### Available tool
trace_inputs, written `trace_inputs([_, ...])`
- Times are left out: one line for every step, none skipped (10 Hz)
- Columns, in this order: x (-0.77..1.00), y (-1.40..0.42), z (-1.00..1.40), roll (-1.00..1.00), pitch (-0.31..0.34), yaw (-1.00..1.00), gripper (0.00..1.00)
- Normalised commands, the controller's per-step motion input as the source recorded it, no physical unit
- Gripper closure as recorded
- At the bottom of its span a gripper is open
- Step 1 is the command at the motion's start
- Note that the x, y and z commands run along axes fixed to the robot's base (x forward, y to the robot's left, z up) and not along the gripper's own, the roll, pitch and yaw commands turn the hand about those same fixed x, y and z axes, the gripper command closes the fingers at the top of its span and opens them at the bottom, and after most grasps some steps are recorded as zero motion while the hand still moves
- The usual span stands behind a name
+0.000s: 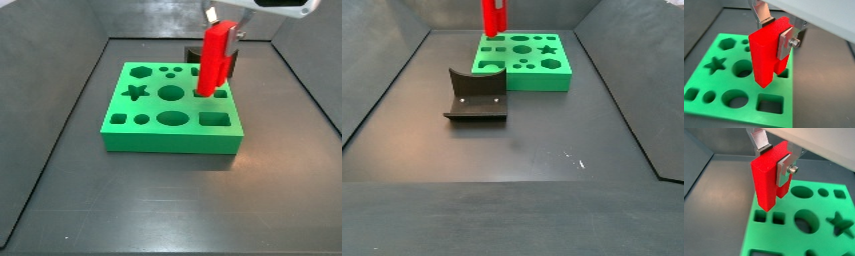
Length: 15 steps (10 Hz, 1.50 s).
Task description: Insert the double-square object.
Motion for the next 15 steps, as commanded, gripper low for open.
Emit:
trace_inputs([0.33, 0.11, 0.00, -0.11, 0.000, -0.85, 1.00])
trace_inputs([0.00, 0.00, 0.00, 0.00, 0.000, -1.00, 1.00])
trace_inputs([0.00, 0.00, 0.00, 0.00, 0.000, -1.00, 1.00])
trace_inputs([0.00, 0.00, 0.00, 0.00, 0.000, -1.00, 1.00])
trace_inputs([0.00, 0.00, 0.00, 0.01, 0.000, -1.00, 1.00])
trace_inputs([0.00, 0.00, 0.00, 0.01, 0.000, -1.00, 1.00])
trace_inputs([0.00, 0.00, 0.00, 0.01, 0.000, -1.00, 1.00])
trace_inputs([0.00, 0.00, 0.00, 0.02, 0.000, -1.00, 1.00])
trace_inputs([-0.01, 0.00, -0.01, 0.05, 0.003, -1.00, 1.00])
trace_inputs([-0.02, 0.00, -0.03, 0.05, 0.004, -1.00, 1.00])
trace_inputs([-0.03, 0.00, -0.05, 0.06, 0.016, -1.00, 1.00])
trace_inputs([0.00, 0.00, -0.14, 0.11, 0.051, -0.93, 1.00])
trace_inputs([0.00, 0.02, 0.00, -0.02, 0.000, 0.00, 1.00])
trace_inputs([0.00, 0.09, -0.03, 0.00, 0.000, 0.00, 1.00])
trace_inputs([0.00, 0.20, -0.56, 0.17, 0.000, -0.17, 1.00])
